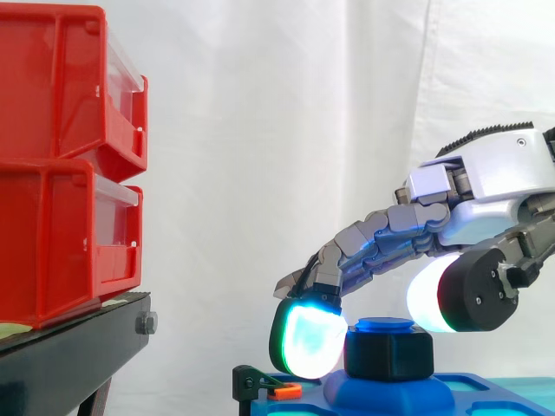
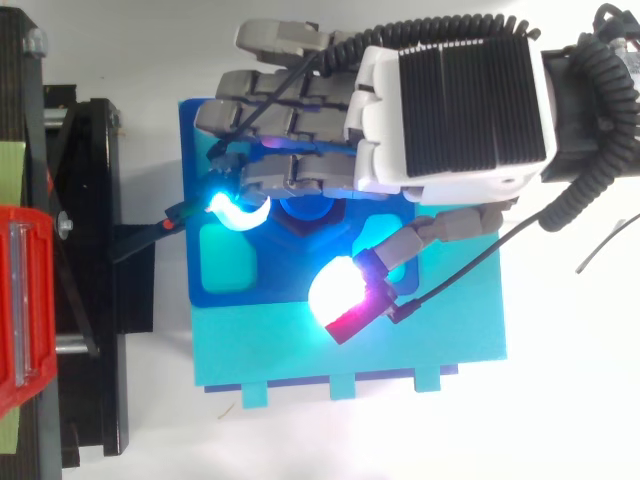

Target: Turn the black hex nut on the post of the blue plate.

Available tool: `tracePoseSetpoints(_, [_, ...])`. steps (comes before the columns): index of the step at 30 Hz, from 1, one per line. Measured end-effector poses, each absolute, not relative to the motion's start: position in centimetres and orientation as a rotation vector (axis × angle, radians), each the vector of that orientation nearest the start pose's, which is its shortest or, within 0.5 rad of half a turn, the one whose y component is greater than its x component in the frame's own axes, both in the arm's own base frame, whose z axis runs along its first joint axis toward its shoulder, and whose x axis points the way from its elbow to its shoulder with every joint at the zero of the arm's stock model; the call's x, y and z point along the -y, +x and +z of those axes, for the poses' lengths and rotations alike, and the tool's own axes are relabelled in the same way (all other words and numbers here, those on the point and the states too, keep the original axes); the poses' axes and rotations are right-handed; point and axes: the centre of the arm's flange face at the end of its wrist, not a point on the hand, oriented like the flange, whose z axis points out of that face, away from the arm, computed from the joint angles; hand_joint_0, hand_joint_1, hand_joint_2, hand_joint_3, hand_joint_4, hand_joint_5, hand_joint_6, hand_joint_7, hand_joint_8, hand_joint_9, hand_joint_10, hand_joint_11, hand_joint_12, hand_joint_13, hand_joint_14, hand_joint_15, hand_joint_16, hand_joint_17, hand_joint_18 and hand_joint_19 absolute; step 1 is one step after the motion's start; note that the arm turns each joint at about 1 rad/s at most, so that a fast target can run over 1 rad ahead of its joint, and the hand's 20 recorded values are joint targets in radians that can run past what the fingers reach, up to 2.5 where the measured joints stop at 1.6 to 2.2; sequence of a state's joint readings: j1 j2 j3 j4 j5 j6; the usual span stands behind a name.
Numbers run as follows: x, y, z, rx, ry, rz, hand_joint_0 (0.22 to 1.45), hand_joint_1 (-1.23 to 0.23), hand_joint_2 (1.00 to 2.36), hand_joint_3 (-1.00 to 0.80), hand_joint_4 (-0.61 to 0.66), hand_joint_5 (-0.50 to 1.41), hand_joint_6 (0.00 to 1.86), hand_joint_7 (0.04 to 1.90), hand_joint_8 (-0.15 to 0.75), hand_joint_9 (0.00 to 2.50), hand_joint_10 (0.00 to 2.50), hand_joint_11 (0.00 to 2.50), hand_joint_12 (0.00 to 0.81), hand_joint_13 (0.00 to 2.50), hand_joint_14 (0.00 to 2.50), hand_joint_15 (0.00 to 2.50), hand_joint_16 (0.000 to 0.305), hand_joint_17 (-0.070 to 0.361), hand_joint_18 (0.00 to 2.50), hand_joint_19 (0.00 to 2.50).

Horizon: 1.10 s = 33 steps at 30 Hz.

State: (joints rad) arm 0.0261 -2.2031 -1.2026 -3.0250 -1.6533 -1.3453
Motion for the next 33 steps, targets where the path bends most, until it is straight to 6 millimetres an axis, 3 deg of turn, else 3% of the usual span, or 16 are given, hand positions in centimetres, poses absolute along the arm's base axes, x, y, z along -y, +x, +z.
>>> tracePoseSetpoints(33, [12.3,71.3,28.9,-1.723,0.112,0.257,0.47,-0.36,1.00,-0.50,0.20,-0.20,0.50,0.80,0.242,0.25,0.00,0.00,0.346,0.21,0.00,0.03,0.050,0.113,0.00,0.02])
